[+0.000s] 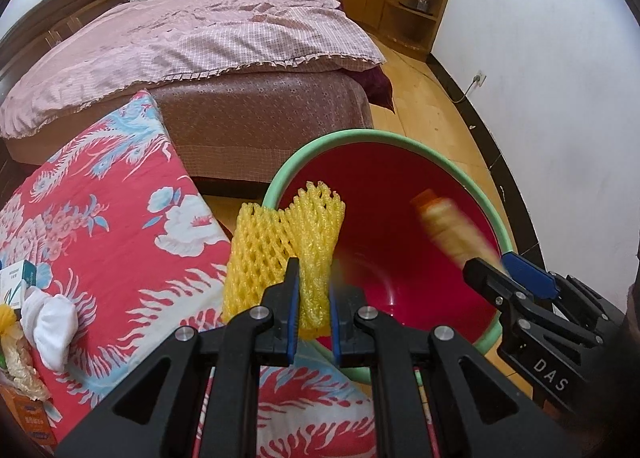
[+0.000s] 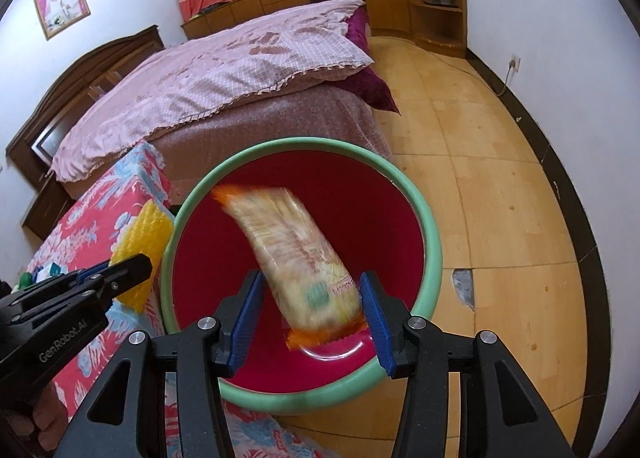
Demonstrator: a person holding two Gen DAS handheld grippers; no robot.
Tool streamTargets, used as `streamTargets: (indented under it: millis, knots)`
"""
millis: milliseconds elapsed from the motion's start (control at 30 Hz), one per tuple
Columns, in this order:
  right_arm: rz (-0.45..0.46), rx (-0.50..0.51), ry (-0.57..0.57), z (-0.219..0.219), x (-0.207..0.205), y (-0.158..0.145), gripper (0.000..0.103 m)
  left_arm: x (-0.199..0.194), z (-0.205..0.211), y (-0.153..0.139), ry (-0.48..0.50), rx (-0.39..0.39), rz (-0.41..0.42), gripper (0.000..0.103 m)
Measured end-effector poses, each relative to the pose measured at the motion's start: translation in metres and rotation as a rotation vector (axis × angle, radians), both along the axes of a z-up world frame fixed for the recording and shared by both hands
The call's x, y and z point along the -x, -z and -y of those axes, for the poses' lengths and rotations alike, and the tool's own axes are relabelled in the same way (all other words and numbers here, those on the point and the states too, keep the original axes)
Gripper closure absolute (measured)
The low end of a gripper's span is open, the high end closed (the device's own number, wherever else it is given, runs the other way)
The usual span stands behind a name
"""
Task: Collect trash
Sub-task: 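Open the right tool over the bucket while the left tool releases the foam net, then move both open tools back over the table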
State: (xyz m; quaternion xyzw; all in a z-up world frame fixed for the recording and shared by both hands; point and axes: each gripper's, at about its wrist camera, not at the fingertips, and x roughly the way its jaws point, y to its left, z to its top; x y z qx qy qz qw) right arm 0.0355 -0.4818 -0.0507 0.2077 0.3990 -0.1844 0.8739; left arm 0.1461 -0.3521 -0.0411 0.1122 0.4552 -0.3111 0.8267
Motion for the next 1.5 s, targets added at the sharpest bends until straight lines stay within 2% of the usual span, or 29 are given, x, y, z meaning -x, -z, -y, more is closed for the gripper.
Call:
streamTargets:
  millis: [400, 467, 533, 633, 933, 1500]
  knots:
    - [0.061, -0.015, 0.063, 0.013, 0.011, -0.009, 0.048, -0.003, 0.009, 0.007, 0.006, -0.002, -0.013, 0.091]
    - [0.065, -0.019, 0.074, 0.015, 0.012, -0.010, 0.048, -0.002, 0.010, 0.006, 0.013, 0.000, -0.013, 0.087]
    - [0.072, -0.021, 0.084, 0.017, 0.014, -0.011, 0.048, -0.001, 0.010, 0.005, 0.011, 0.005, -0.008, 0.071]
    - [0.076, -0.016, 0.090, 0.019, 0.015, -0.012, 0.048, -0.001, 0.008, 0.002, 0.008, 0.018, 0.001, 0.064]
    - [0.082, -0.016, 0.084, 0.016, 0.017, -0.016, 0.048, -0.001, -0.006, -0.006, -0.039, 0.031, 0.000, 0.063]
    - [0.099, 0.003, 0.015, -0.018, 0.019, -0.032, 0.047, 0.014, -0.048, -0.029, -0.109, 0.048, 0.040, 0.063]
